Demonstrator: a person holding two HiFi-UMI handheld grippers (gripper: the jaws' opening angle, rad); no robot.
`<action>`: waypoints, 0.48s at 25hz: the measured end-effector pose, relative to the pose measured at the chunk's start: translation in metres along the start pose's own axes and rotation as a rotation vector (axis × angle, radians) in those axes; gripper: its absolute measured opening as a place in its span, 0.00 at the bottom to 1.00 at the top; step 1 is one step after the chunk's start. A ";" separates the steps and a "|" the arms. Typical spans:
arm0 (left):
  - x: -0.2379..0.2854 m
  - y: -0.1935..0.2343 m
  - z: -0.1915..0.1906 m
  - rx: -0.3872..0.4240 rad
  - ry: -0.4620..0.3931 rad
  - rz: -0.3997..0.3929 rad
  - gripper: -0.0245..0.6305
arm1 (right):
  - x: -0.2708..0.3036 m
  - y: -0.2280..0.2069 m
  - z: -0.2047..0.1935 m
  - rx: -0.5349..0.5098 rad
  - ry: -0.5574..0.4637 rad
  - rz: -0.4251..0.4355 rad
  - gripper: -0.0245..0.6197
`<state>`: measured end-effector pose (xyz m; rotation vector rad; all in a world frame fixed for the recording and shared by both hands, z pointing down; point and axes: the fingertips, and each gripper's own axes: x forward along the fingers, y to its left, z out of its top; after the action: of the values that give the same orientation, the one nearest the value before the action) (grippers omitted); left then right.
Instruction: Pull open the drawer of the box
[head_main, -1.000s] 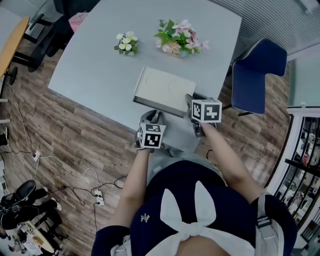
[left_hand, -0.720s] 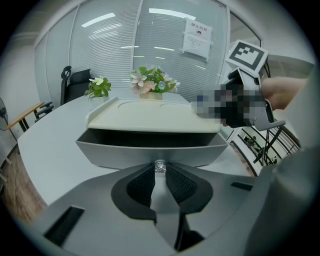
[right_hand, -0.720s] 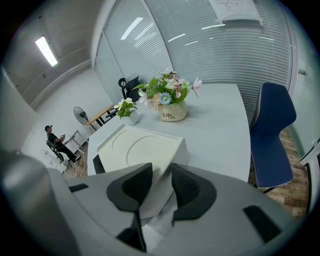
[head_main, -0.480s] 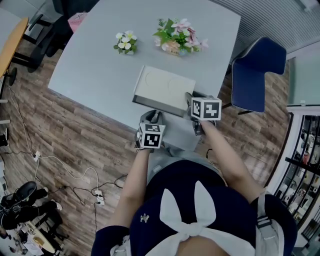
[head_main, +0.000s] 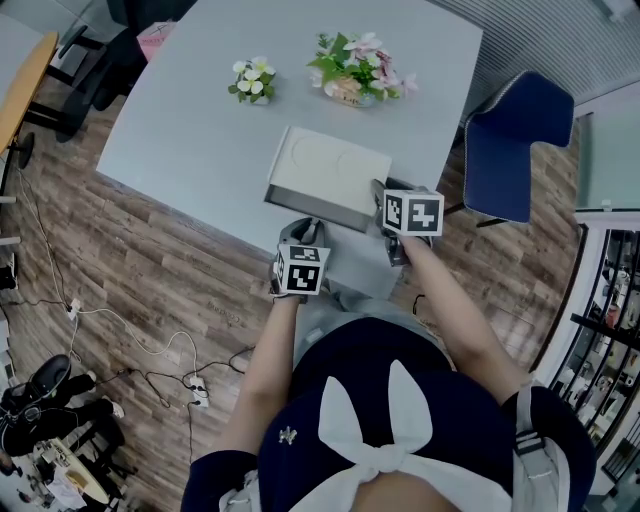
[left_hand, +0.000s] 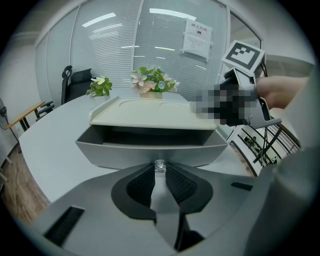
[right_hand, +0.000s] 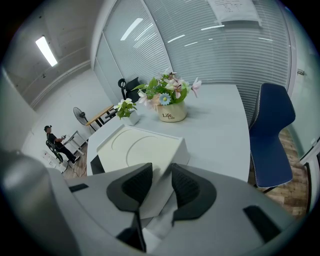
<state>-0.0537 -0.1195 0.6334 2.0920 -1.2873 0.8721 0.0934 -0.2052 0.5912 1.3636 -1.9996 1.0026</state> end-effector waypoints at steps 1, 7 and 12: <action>0.000 0.000 0.000 0.000 0.002 0.000 0.16 | 0.000 0.000 0.000 -0.001 -0.001 0.000 0.24; -0.002 0.001 -0.004 0.001 -0.002 0.003 0.16 | 0.001 0.000 0.000 -0.004 -0.002 0.005 0.24; -0.005 0.000 -0.005 -0.006 -0.001 0.002 0.16 | 0.001 0.000 0.000 0.002 -0.005 0.005 0.24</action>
<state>-0.0563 -0.1130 0.6333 2.0870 -1.2911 0.8674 0.0931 -0.2055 0.5919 1.3640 -2.0065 1.0042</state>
